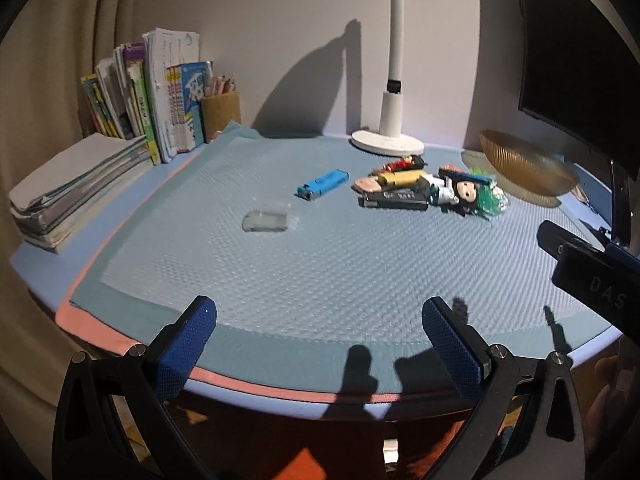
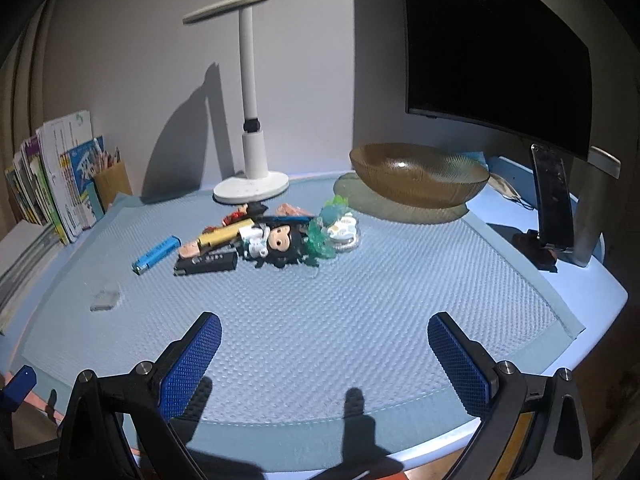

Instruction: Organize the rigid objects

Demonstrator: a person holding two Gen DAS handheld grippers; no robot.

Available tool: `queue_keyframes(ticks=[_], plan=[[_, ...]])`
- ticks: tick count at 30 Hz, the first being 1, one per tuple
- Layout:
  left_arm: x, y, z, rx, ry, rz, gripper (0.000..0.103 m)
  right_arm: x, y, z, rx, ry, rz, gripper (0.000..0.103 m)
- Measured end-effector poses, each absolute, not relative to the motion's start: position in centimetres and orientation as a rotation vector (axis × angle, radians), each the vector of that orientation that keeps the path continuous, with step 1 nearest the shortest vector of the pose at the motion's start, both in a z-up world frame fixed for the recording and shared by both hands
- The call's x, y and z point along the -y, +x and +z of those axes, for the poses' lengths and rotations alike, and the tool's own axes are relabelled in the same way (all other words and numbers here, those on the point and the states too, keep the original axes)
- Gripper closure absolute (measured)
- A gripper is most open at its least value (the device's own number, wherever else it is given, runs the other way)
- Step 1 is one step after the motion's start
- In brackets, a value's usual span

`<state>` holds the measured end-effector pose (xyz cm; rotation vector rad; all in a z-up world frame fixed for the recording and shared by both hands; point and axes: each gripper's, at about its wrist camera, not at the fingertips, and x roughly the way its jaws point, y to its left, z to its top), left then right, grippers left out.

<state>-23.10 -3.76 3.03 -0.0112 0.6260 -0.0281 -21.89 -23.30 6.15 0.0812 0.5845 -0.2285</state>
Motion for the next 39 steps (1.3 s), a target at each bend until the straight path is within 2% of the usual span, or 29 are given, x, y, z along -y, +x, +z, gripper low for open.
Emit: queue_keyframes(ticks=[20, 39], plan=[[4.2, -20.4, 0.7, -0.749, -0.040, -0.097, 0.001, 22.9, -19.4, 3.7, -0.672, 0.071, -0.214, 0.000], [5.6, -22.0, 2.2, -0.714, -0.009, -0.132, 0.001, 24.0, -20.9, 5.1, -0.640, 0.127, -0.220, 0.000]])
